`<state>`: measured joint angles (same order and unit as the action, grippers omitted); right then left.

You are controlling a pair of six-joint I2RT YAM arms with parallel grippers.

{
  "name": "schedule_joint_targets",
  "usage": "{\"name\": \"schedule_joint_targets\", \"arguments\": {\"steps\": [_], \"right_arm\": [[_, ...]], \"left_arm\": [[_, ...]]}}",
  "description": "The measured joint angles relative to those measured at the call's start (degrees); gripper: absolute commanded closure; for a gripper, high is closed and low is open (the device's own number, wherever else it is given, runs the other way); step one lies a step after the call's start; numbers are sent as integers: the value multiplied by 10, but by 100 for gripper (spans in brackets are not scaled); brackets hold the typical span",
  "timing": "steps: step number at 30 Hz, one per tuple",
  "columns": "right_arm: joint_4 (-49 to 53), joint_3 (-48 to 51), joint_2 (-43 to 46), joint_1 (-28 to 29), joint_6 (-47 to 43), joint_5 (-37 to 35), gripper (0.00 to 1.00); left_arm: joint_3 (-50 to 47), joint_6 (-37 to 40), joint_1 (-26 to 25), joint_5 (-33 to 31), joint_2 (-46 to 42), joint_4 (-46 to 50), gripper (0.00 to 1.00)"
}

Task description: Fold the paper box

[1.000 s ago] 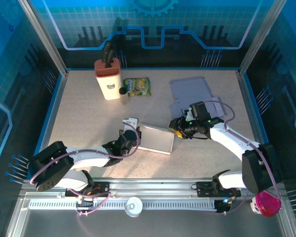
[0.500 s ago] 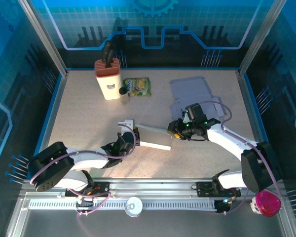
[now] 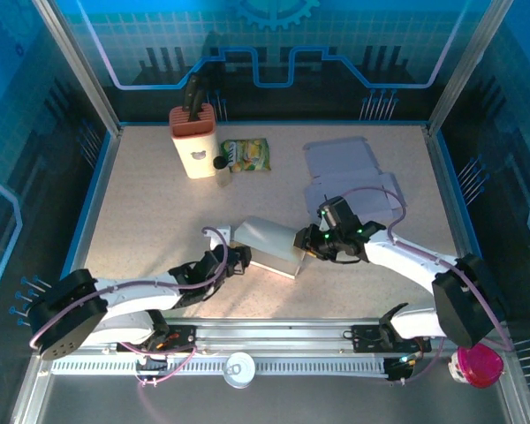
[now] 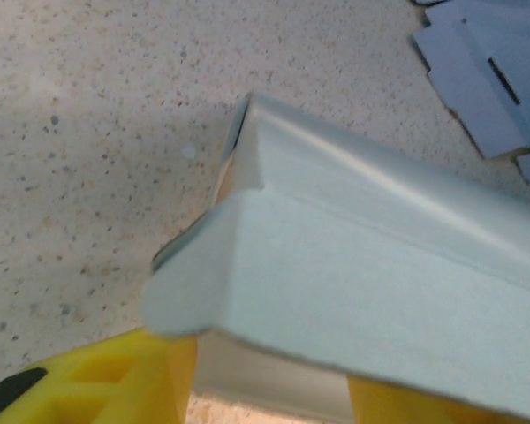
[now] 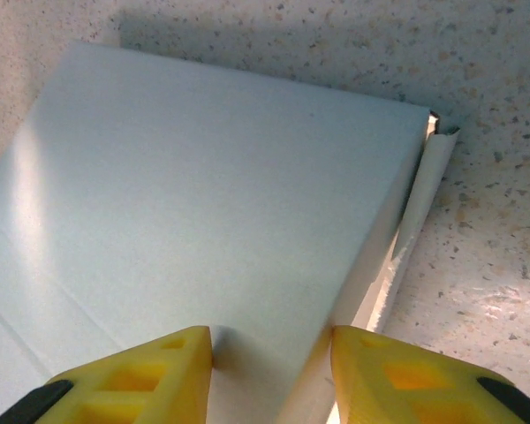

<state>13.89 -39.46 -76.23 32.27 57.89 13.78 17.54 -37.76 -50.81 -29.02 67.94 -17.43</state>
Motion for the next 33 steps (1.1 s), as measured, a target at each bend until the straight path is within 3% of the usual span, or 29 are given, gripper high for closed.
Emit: {"name": "schedule_joint_targets", "arguments": {"steps": [5, 14, 19, 21, 23, 26, 31, 33], "right_arm": [[-7, 6, 0, 4, 7, -11, 62], [-6, 6, 3, 3, 8, -29, 62], [-4, 6, 2, 3, 2, -29, 62], [-3, 5, 2, 3, -1, -29, 62], [-2, 5, 2, 2, -5, -29, 62], [3, 2, 2, -4, -14, -29, 62], [17, -20, -14, -11, -39, -28, 62], [19, -29, -25, -13, -48, -28, 63]], "left_arm": [[-6, -32, 0, 25, -34, 50, 40], [8, -104, -2, 59, -166, 208, 40], [73, -145, -3, 69, -252, 335, 35], [110, -151, -3, 68, -265, 381, 30], [150, -145, 2, 66, -263, 418, 30], [205, -120, 54, 86, -224, 442, 34], [226, -69, 224, 214, -93, 393, 48], [231, -48, 255, 253, -31, 373, 54]]}}
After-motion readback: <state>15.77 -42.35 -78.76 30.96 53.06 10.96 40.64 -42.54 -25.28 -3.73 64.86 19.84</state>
